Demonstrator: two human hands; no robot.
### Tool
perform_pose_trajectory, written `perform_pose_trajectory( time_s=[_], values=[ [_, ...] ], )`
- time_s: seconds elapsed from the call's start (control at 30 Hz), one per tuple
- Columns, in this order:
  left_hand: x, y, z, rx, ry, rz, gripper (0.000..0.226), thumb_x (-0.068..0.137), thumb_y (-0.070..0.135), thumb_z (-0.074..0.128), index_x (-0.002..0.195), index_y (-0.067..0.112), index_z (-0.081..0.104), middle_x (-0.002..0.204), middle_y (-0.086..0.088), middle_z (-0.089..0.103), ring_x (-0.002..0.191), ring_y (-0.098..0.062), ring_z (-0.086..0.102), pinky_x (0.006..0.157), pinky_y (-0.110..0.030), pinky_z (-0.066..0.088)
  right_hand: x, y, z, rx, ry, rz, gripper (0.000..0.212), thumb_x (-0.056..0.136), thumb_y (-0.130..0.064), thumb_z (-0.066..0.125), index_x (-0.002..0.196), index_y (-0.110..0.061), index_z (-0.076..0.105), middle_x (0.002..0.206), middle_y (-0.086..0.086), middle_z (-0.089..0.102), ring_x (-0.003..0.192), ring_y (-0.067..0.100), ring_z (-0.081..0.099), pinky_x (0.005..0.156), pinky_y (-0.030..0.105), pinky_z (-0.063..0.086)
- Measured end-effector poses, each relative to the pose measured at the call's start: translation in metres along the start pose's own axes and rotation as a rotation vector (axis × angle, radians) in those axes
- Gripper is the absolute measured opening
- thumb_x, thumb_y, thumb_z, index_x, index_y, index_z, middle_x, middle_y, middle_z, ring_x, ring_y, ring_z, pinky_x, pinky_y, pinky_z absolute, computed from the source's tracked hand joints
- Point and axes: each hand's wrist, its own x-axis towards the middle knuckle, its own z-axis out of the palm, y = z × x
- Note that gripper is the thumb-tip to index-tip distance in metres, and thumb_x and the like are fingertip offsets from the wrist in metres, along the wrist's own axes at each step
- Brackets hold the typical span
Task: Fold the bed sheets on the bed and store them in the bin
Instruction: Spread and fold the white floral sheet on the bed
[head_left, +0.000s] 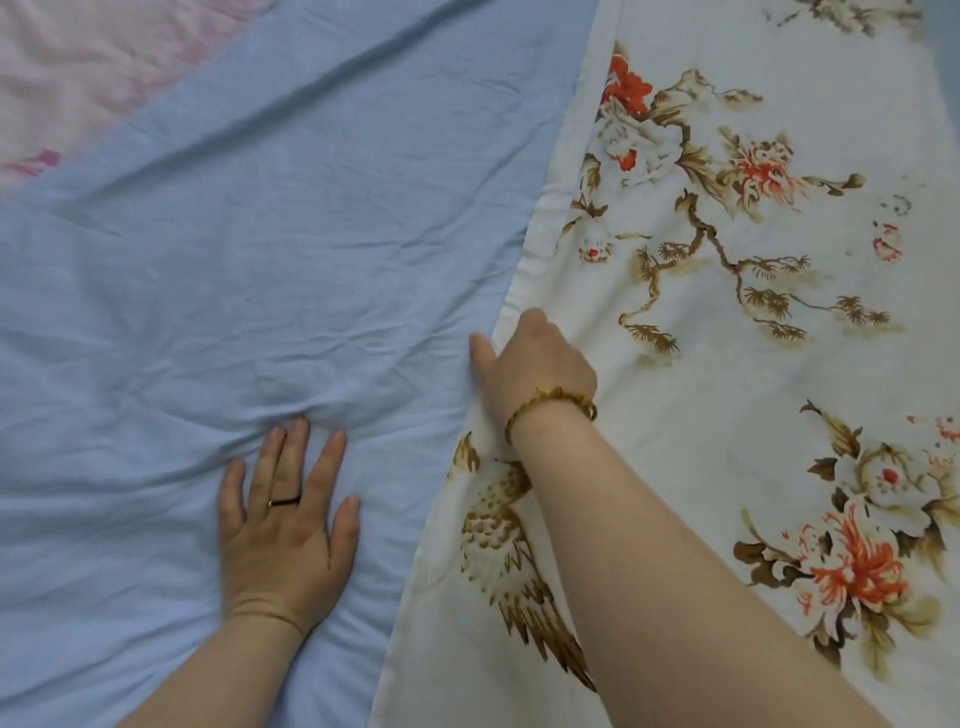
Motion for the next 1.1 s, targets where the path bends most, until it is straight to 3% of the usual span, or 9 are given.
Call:
perform_pose_trajectory(
  time_s=[0.13,0.27,0.43,0.63,0.7,0.8,0.9,0.97,1.1],
  values=[
    [0.000,-0.002,0.003,0.013,0.042,0.019,0.056,0.096,0.048,0.007,0.128,0.015,0.038,0.136,-0.011,0.033,0.131,-0.017,0.014,0.114,-0.027,-0.006,0.036,0.002,-0.003,-0.038,0.053,0.073,0.038,0.096,-0.039,0.032,0.119,-0.009,0.037,0.115,0.007,0.054,0.085,0.023,0.050,0.054,0.027,0.029],
    [-0.001,-0.004,0.007,0.019,0.065,0.022,0.055,0.096,0.047,0.008,0.128,0.015,0.039,0.136,-0.011,0.033,0.144,-0.007,0.001,0.115,-0.028,-0.004,0.059,0.003,-0.013,-0.043,0.062,0.140,0.031,0.098,-0.027,0.030,0.119,-0.009,0.044,0.115,0.007,0.057,0.097,0.024,0.054,0.068,0.029,0.032],
    [0.001,-0.003,0.008,0.021,0.051,0.023,0.054,0.096,0.047,0.009,0.128,0.016,0.039,0.136,-0.011,0.034,0.142,0.001,-0.007,0.115,-0.029,-0.003,0.063,-0.007,-0.006,-0.036,0.239,-0.060,0.022,0.098,-0.021,0.028,0.103,-0.013,0.048,0.073,0.003,0.045,0.083,0.025,0.047,0.057,0.026,0.027],
    [0.002,-0.004,0.006,0.021,0.135,0.046,0.050,0.097,0.045,0.011,0.125,0.017,0.042,0.133,-0.009,0.037,0.144,-0.008,0.010,0.115,-0.028,0.000,0.061,-0.003,0.010,0.017,0.125,-0.104,0.025,0.094,-0.024,0.035,0.107,-0.008,0.049,0.113,0.009,0.052,0.108,0.026,0.040,0.085,0.034,0.030],
    [0.006,-0.001,0.000,0.026,0.216,0.063,0.043,0.096,0.042,0.019,0.116,0.017,0.047,0.124,-0.008,0.042,0.122,-0.024,0.037,0.113,-0.027,0.010,0.060,-0.001,0.006,0.050,0.090,-0.117,0.027,0.093,-0.028,0.039,0.108,-0.008,0.048,0.114,0.009,0.052,0.108,0.026,0.041,0.086,0.034,0.031],
    [0.050,0.007,-0.010,-0.055,0.269,0.068,0.028,0.080,0.033,0.038,0.100,0.016,0.048,0.106,-0.004,0.043,0.090,-0.028,0.041,0.085,-0.039,0.031,0.071,0.000,-0.006,0.146,0.100,-0.057,0.036,0.093,-0.032,0.042,0.118,-0.006,0.038,0.123,0.010,0.043,0.101,0.028,0.048,0.075,0.033,0.036],
    [0.117,0.021,-0.008,-0.004,0.133,0.098,0.046,0.078,0.037,0.038,0.114,0.013,0.054,0.125,-0.012,0.053,0.110,-0.027,0.040,0.092,-0.040,0.025,0.101,-0.002,-0.024,0.166,0.141,0.063,0.045,0.092,-0.029,0.042,0.129,-0.007,0.027,0.130,0.010,0.034,0.095,0.031,0.054,0.066,0.033,0.035],
    [0.164,0.032,-0.004,-0.012,-0.017,0.000,0.065,0.080,0.045,0.028,0.136,0.016,0.045,0.147,-0.012,0.036,0.136,-0.022,0.026,0.107,-0.032,0.009,0.127,-0.002,-0.032,0.089,0.150,0.080,0.051,0.092,-0.028,0.043,0.134,-0.007,0.023,0.133,0.010,0.033,0.104,0.032,0.054,0.068,0.032,0.035],
    [0.222,0.026,0.027,-0.042,0.006,-0.065,0.079,0.076,0.054,0.015,0.142,0.018,0.036,0.152,-0.009,0.027,0.142,-0.022,0.022,0.109,-0.030,0.006,0.186,-0.001,-0.040,-0.007,0.219,0.102,0.053,0.094,-0.029,0.040,0.138,-0.007,0.020,0.135,0.011,0.036,0.111,0.033,0.052,0.070,0.032,0.033]
  ],
)
